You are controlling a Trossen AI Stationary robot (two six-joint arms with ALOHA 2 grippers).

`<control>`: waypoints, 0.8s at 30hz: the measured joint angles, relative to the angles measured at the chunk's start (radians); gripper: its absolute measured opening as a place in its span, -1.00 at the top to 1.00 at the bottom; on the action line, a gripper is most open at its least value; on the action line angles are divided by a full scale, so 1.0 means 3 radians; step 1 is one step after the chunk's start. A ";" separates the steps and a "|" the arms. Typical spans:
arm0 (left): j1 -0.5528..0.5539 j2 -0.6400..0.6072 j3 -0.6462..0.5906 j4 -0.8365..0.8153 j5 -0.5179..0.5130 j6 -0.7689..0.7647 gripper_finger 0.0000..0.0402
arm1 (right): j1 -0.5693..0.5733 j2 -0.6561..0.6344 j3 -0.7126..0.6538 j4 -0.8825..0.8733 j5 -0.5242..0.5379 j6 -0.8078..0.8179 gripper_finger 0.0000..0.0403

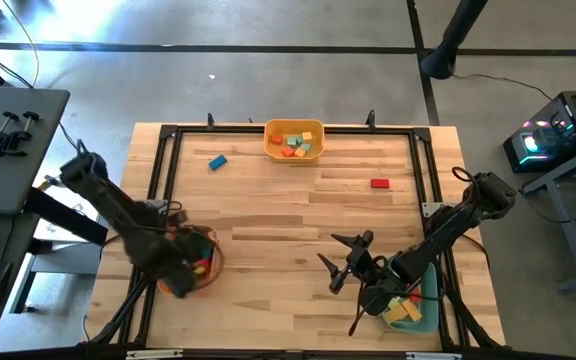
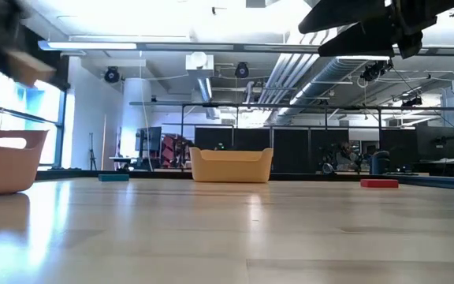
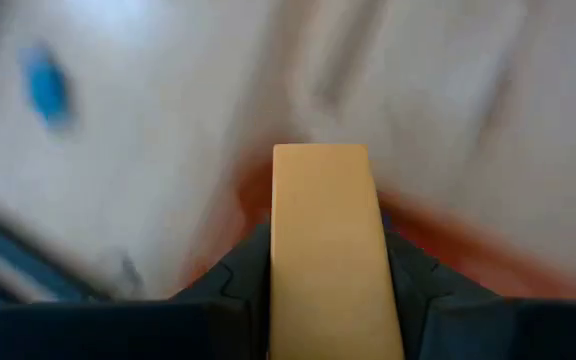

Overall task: Sort blocks by size
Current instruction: Put the thick yellow block into the orange bin

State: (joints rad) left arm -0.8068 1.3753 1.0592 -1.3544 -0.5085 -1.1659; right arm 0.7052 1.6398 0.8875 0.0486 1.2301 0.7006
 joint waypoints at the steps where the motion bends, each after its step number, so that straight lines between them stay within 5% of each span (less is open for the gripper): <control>1: -0.0079 -0.0069 0.0000 -0.0071 0.0258 -0.0209 0.48 | 0.0000 0.0000 0.0000 0.0000 -0.0001 -0.0001 -0.50; 4: -0.0334 -0.0179 0.0000 -0.0188 0.0600 -0.0707 0.46 | 0.0000 0.0000 0.0000 0.0000 -0.0003 -0.0002 -0.50; 8: -0.0553 -0.0163 -0.0041 -0.0146 0.0608 -0.0934 0.45 | 0.0000 0.0000 0.0000 0.0000 -0.0009 -0.0003 -0.50; 15: -0.0607 -0.0156 -0.0643 0.0291 0.0875 -0.1075 0.44 | 0.0008 0.0000 0.0000 0.0001 -0.0025 0.0009 -0.50; 24: -0.0447 -0.0156 -0.1154 0.0594 0.0372 -0.1631 0.37 | 0.0008 0.0000 0.0000 0.0000 -0.0037 0.0020 -0.50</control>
State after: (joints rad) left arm -0.9408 1.3285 0.7128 -1.1762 -0.3969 -1.6553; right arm 0.7074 1.6398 0.8875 0.0486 1.2190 0.7067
